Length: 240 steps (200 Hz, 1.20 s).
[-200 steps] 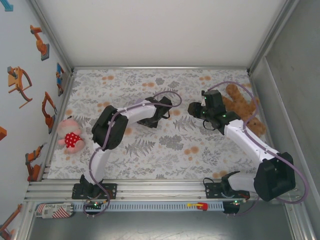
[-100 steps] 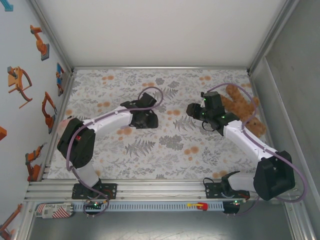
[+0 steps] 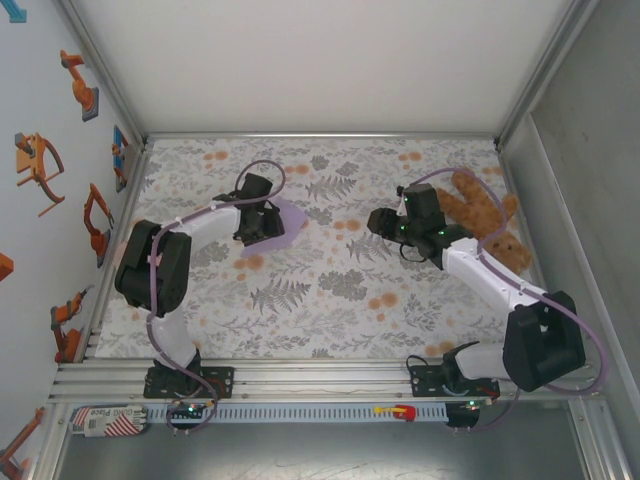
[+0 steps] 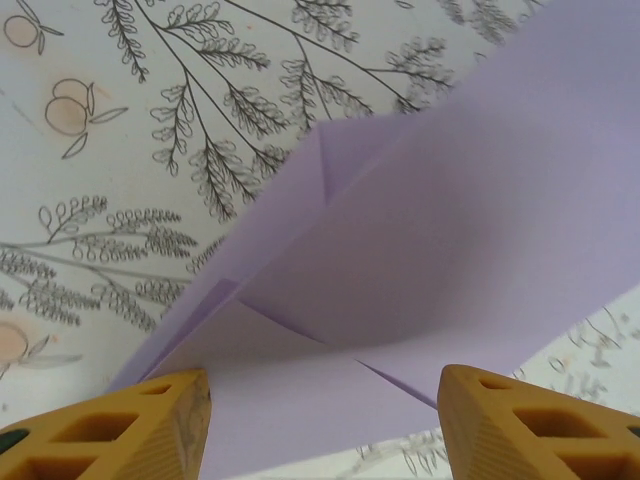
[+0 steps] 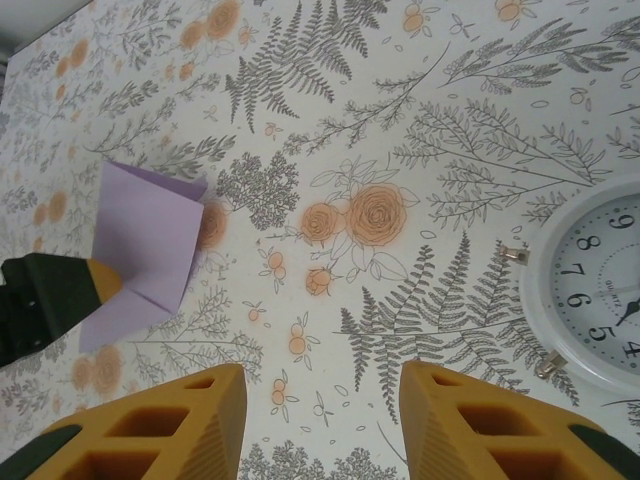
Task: Fold a paper plane with a square sheet of paper (pick it up from the middle)
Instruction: Move the paper to the center of the table, then fold the wing for the fifth time at the center of the table.
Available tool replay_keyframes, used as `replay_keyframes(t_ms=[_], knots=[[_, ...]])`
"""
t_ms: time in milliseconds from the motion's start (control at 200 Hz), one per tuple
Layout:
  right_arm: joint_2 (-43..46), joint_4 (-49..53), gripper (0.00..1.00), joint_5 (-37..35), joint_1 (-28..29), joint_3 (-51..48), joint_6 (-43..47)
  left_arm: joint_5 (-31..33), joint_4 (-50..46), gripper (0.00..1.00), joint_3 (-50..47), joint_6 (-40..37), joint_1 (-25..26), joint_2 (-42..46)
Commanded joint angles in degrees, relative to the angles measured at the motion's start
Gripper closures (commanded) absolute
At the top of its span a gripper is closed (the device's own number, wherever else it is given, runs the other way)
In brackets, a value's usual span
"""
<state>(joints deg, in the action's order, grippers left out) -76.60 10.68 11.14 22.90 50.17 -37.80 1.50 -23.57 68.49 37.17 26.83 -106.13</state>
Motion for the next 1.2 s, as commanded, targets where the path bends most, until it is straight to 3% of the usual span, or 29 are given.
replay_keyframes(t_ms=[0, 125, 320, 676, 1022, 1197], knots=[[-1.0, -2.2, 0.55, 1.5, -0.4, -0.7, -1.3, -1.2, 0.7, 0.38, 2.1, -0.3, -0.5, -2.3], [-2.3, -3.5, 0.52, 2.5, -0.4, -1.2, -2.6, -2.3, 0.8, 0.38, 2.4, 0.0, -0.6, -4.1], [-4.0, -9.8, 0.48, 5.4, -0.1, -4.4, -8.3, -9.7, 3.8, 0.41, -0.7, 3.5, 0.3, -4.7], [-11.7, -14.2, 0.53, 10.6, 4.9, -4.6, -18.3, -13.6, 8.1, 0.47, -5.5, 13.1, 10.7, -3.1], [-17.7, -19.6, 0.61, 9.7, 8.3, -8.3, -30.5, -14.9, 12.1, 0.69, -10.2, 23.8, 12.5, -2.7], [-21.0, -22.0, 0.61, 10.8, 9.3, -7.5, -32.8, -15.6, 11.8, 0.75, -10.7, 26.6, 12.4, -3.1]])
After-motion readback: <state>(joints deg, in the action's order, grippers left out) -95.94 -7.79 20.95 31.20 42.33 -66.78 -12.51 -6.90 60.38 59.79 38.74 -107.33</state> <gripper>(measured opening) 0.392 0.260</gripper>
